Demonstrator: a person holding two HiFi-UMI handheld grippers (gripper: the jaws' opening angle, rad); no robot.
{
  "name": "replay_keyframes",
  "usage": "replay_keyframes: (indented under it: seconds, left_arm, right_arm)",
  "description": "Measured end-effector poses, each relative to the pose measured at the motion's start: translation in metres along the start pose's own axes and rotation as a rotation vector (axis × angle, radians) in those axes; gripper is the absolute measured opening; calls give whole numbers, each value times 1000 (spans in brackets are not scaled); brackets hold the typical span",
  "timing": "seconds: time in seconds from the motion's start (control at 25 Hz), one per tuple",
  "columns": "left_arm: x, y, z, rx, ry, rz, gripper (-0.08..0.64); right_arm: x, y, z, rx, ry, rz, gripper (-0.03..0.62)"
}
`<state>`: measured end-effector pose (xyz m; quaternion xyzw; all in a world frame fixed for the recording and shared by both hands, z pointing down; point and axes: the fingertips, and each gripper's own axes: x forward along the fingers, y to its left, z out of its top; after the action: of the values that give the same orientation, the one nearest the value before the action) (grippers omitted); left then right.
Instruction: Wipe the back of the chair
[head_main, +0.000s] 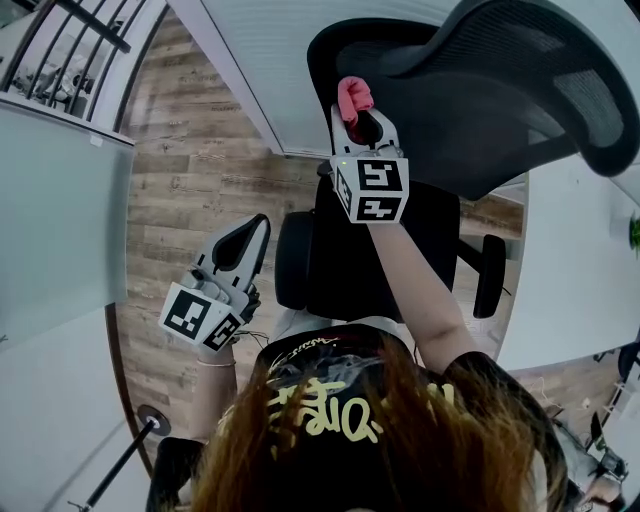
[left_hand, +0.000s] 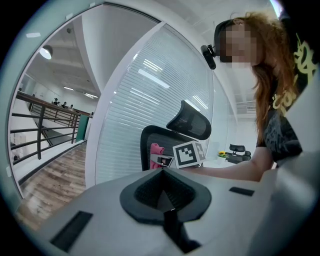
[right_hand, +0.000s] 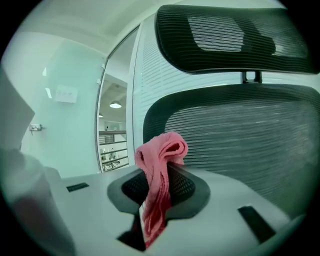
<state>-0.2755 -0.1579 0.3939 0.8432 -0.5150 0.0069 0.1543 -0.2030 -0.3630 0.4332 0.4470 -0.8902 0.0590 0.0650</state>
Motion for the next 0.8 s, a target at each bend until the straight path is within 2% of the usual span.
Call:
replay_keyframes:
  seconds: [0.36,0.6,0.8]
  left_arm:
    - [-2,3,3,3,-1,4,-8]
    - [0,-4,5,4,8,-10,-8]
    - [21,-23,7,9,7,-54,-8]
  right_arm:
    - [8,22,-1,-40,10,76,67]
    - [-4,48,5,-80,15,192,67]
    - [-41,23,14,-62,-23,169,67]
